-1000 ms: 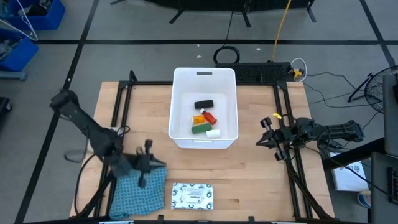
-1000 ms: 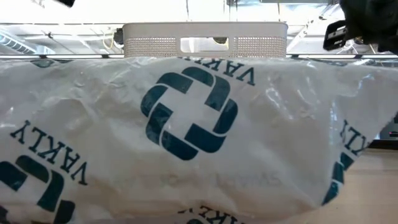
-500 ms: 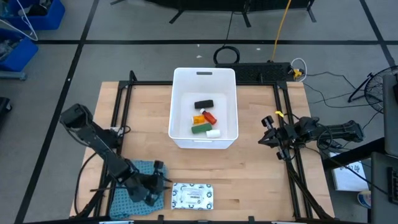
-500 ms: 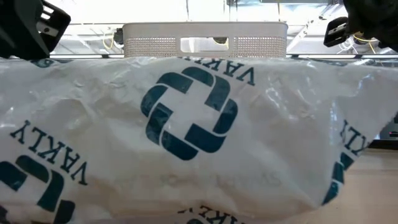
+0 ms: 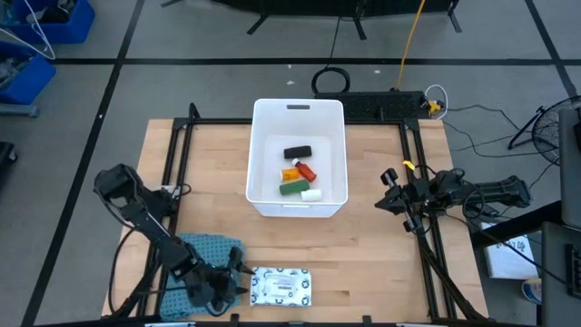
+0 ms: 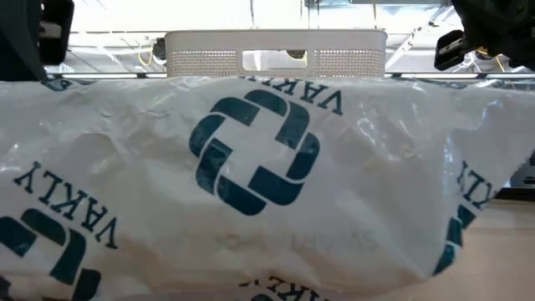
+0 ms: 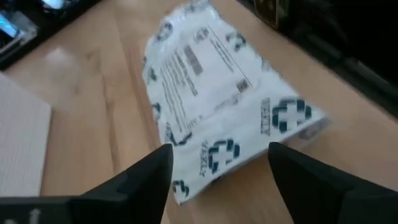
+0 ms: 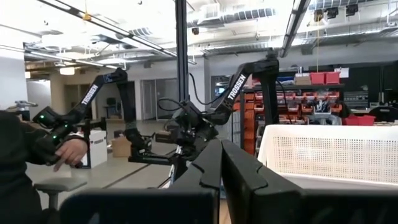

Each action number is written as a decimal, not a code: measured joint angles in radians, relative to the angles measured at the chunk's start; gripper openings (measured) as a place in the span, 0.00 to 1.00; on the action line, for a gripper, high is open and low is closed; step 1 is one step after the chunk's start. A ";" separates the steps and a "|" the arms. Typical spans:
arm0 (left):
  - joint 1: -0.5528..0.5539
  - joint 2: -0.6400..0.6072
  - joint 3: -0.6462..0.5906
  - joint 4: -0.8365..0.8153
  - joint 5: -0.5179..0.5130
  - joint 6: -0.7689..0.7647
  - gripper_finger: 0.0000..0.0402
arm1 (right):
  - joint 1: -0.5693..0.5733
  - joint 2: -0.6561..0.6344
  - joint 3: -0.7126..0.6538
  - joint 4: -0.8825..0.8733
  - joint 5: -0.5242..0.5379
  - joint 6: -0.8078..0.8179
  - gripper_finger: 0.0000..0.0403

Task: Pick & place medical supplies in basket/bin
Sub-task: Put the white mailer bag into the bin

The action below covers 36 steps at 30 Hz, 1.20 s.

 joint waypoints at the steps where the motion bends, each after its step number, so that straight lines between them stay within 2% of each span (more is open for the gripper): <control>1: 0.005 0.010 0.000 0.002 0.008 0.013 0.67 | 0.000 0.000 0.000 -0.002 0.000 -0.002 0.00; 6: 0.029 0.054 0.000 0.010 0.017 0.054 0.67 | 0.000 0.000 0.000 -0.003 0.000 -0.002 0.00; 9: 0.044 0.070 0.000 0.081 0.024 0.102 0.67 | 0.000 0.000 0.000 -0.003 0.000 -0.002 0.00; 16: 0.080 0.080 0.000 0.154 0.128 0.127 0.66 | 0.000 0.000 0.000 -0.003 0.000 0.005 0.00; 18: 0.083 0.080 0.000 0.155 0.167 0.130 0.61 | 0.000 0.000 0.000 -0.003 0.000 0.005 0.00; 20: 0.083 0.080 0.000 0.155 0.188 0.131 0.50 | 0.000 0.000 0.000 -0.003 0.000 0.005 0.00; 25: 0.083 0.080 0.000 0.155 0.231 0.149 0.10 | 0.000 0.000 0.000 -0.003 0.000 -0.005 0.00; 26: 0.083 0.080 0.000 0.156 0.238 0.159 0.05 | 0.000 0.000 0.000 -0.003 0.000 -0.009 0.00; 29: 0.083 0.061 0.000 0.151 0.231 0.175 0.03 | 0.000 0.000 0.000 -0.003 0.000 -0.020 0.00; 32: 0.077 -0.019 -0.001 0.123 0.213 0.224 0.01 | 0.000 0.000 0.000 -0.003 -0.003 -0.021 0.00; 36: 0.036 -0.225 -0.001 0.035 0.066 0.250 0.01 | 0.000 0.000 0.000 -0.003 -0.004 -0.021 0.00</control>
